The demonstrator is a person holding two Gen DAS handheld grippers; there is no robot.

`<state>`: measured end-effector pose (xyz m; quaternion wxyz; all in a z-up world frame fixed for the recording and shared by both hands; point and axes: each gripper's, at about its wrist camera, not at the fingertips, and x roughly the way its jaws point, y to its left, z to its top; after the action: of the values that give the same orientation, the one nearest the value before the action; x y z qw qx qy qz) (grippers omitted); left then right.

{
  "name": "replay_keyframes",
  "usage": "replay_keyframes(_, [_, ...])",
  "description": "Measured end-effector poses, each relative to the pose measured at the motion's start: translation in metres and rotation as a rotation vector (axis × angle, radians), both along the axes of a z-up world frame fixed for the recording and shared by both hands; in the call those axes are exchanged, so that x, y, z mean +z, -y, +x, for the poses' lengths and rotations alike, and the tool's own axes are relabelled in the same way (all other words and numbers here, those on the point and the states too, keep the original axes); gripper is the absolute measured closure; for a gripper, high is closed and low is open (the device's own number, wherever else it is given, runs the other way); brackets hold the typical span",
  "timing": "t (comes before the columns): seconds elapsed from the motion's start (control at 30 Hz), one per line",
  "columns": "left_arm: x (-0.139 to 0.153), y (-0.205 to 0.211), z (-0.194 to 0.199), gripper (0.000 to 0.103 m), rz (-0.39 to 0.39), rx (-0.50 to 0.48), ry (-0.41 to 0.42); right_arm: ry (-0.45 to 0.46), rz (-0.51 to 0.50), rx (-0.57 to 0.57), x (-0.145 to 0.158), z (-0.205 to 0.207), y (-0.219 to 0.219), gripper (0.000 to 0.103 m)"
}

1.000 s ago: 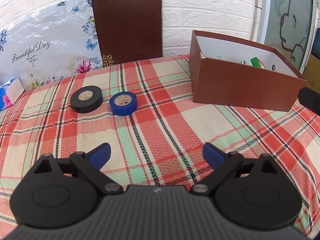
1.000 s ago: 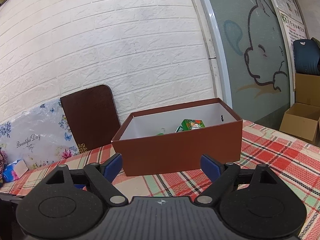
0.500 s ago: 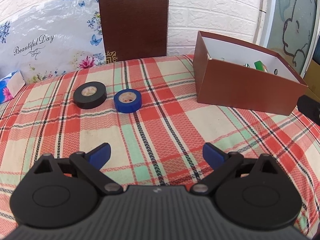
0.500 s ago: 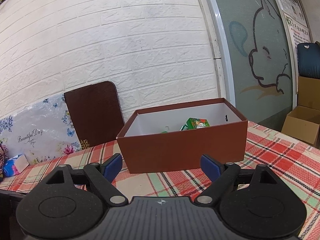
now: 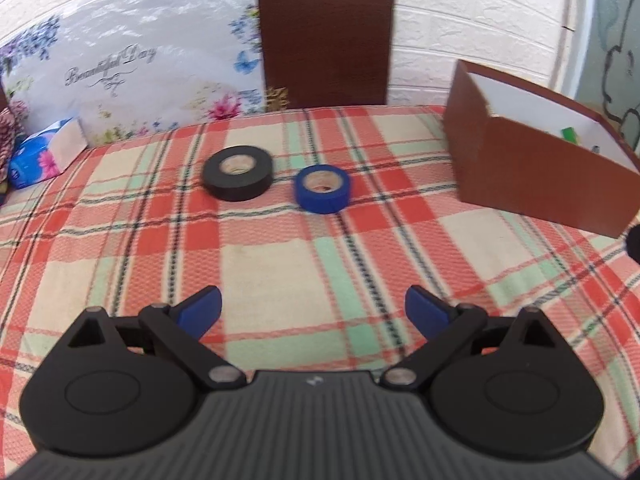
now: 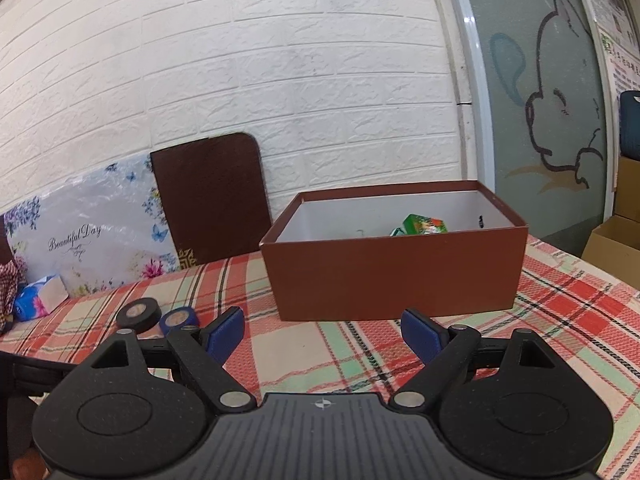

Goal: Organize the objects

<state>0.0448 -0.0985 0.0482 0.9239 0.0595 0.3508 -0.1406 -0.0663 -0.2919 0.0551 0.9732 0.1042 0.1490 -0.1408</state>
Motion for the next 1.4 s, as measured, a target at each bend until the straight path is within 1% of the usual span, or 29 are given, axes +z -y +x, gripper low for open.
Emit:
replay_keyframes(0.1, [-0.005, -0.014, 0.010, 0.004, -0.007, 0.052, -0.032, -0.011, -0.008, 0.017, -0.001, 0.004, -0.005, 0.017])
replay_keyframes(0.17, [-0.006, -0.017, 0.013, 0.004, -0.018, 0.064, -0.045, -0.015, -0.013, 0.025, 0.000, 0.006, -0.008, 0.017])
replay_keyframes(0.33, [-0.012, -0.024, 0.020, 0.004, -0.034, 0.065, -0.035, -0.063, -0.032, 0.059, -0.006, 0.011, -0.014, 0.017])
replay_keyframes(0.43, [-0.018, -0.035, 0.027, 0.004, -0.054, 0.078, 0.006, -0.081, -0.044, 0.064, -0.008, 0.015, -0.017, 0.017])
replay_keyframes(0.5, [-0.024, -0.042, 0.032, 0.004, -0.031, 0.099, 0.037, -0.090, -0.047, 0.068, -0.009, 0.017, -0.019, 0.017])
replay_keyframes(0.6, [-0.032, -0.055, 0.039, 0.003, 0.002, 0.130, 0.056, -0.106, -0.056, 0.085, -0.010, 0.022, -0.024, 0.017])
replay_keyframes(0.73, [-0.041, -0.079, 0.046, 0.003, 0.038, 0.199, 0.087, -0.139, -0.070, 0.165, -0.016, 0.040, -0.039, 0.017])
replay_keyframes(0.77, [-0.045, -0.086, 0.048, 0.003, 0.046, 0.224, 0.089, -0.147, -0.071, 0.187, -0.019, 0.046, -0.044, 0.017])
replay_keyframes(0.8, [-0.047, -0.094, 0.050, 0.003, 0.033, 0.246, 0.079, -0.155, -0.067, 0.208, -0.022, 0.053, -0.048, 0.017])
replay_keyframes(0.83, [-0.048, -0.103, 0.051, 0.001, -0.018, 0.263, 0.064, -0.166, -0.066, 0.228, -0.026, 0.059, -0.052, 0.017])
replay_keyframes(0.87, [-0.048, -0.108, 0.051, 0.000, -0.048, 0.281, 0.065, -0.182, -0.071, 0.247, -0.031, 0.067, -0.057, 0.017])
replay_keyframes(0.9, [-0.048, -0.108, 0.051, 0.000, -0.049, 0.296, 0.072, -0.194, -0.080, 0.264, -0.035, 0.076, -0.062, 0.017])
replay_keyframes(0.97, [-0.051, -0.103, 0.049, 0.000, -0.028, 0.289, 0.094, -0.210, -0.096, 0.297, -0.040, 0.095, -0.069, 0.018])
replay_keyframes(1.07, [-0.051, -0.097, 0.048, 0.000, -0.025, 0.242, 0.112, -0.218, -0.117, 0.337, -0.045, 0.132, -0.078, 0.018])
replay_keyframes(1.2, [-0.052, -0.101, 0.049, 0.000, -0.052, 0.249, 0.109, -0.221, -0.191, 0.382, -0.047, 0.186, -0.093, 0.018])
replay_keyframes(1.23, [-0.053, -0.101, 0.050, 0.000, -0.053, 0.249, 0.110, -0.234, -0.196, 0.388, -0.049, 0.200, -0.097, 0.020])
replay_keyframes(1.3, [-0.053, -0.101, 0.050, 0.000, -0.053, 0.250, 0.111, -0.262, -0.180, 0.384, -0.052, 0.225, -0.100, 0.021])
replay_keyframes(1.33, [-0.053, -0.101, 0.050, 0.000, -0.055, 0.250, 0.111, -0.279, -0.179, 0.387, -0.055, 0.236, -0.103, 0.023])
replay_keyframes(1.37, [-0.053, -0.101, 0.051, 0.000, -0.059, 0.251, 0.110, -0.299, -0.187, 0.395, -0.058, 0.244, -0.106, 0.028])
replay_keyframes(1.4, [-0.053, -0.101, 0.051, 0.000, -0.062, 0.253, 0.110, -0.289, -0.187, 0.415, -0.059, 0.245, -0.107, 0.042])
